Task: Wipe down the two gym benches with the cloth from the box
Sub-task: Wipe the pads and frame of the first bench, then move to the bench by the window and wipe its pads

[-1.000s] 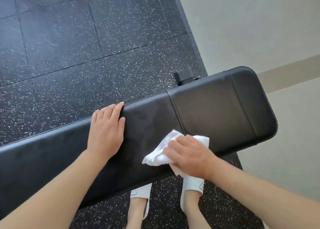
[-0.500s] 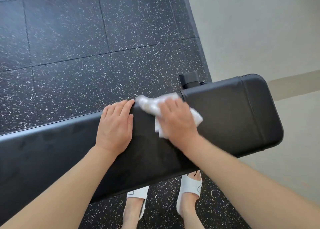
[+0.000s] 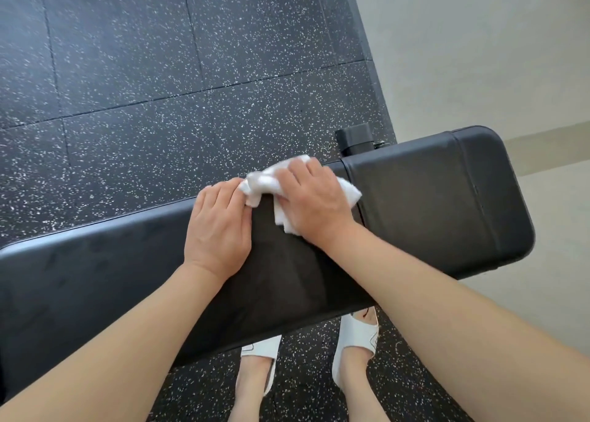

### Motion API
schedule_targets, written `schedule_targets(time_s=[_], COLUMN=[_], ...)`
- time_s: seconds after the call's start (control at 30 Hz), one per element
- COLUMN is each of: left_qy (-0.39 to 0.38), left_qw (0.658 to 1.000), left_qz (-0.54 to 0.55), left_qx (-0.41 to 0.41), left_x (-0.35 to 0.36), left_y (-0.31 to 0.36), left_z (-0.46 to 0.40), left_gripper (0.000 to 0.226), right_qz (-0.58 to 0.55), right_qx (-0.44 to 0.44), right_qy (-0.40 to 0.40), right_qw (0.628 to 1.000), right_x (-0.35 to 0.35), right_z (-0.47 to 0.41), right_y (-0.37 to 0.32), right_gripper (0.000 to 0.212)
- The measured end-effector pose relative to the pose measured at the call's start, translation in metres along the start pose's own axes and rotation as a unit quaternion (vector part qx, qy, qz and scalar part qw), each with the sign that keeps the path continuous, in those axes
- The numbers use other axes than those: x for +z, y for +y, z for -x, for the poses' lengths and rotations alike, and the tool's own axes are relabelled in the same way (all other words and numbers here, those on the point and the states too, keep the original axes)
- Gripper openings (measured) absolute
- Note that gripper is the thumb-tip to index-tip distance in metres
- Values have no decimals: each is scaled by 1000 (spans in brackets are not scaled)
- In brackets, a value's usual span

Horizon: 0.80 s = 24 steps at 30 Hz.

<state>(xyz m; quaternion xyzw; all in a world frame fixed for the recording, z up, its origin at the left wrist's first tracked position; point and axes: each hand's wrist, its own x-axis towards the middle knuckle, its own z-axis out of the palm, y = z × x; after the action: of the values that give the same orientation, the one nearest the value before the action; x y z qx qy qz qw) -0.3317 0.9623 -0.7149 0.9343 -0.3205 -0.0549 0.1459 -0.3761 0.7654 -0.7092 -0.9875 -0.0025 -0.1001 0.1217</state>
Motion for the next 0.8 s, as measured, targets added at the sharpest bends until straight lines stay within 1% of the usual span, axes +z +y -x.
schedule_targets(time_s=[0.03, 0.13, 0.2, 0.33, 0.47, 0.63, 0.8], left_qy=[-6, -52, -82, -89, -81, -70, -57], left_qw=[1000, 998, 994, 990, 990, 991, 990], left_qz=[-3, 1, 17, 36, 43, 59, 112], left_qx=[-4, -35, -67, -99, -108, -93, -66], left_x=[-2, -13, -26, -67, -121, -198, -290], left_y=[2, 10, 17, 35, 53, 89, 135], left_z=[0, -3, -7, -9, -14, -30, -41], left_gripper=[42, 46, 45, 40, 39, 43, 41], right_qz=[3, 33, 27, -18, -47, -92, -106], right_qx=[21, 96, 130, 167, 211, 218, 263], right_qy=[-12, -88, -101, -71, -83, -56, -12], right_qw=[1000, 991, 986, 983, 973, 970, 959], right_x=[2, 4, -5, -55, -120, -206, -309], right_z=[-16, -45, -50, -36, -20, -14, -16], right_y=[0, 7, 16, 25, 24, 3, -10], right_gripper=[20, 27, 30, 27, 27, 26, 27])
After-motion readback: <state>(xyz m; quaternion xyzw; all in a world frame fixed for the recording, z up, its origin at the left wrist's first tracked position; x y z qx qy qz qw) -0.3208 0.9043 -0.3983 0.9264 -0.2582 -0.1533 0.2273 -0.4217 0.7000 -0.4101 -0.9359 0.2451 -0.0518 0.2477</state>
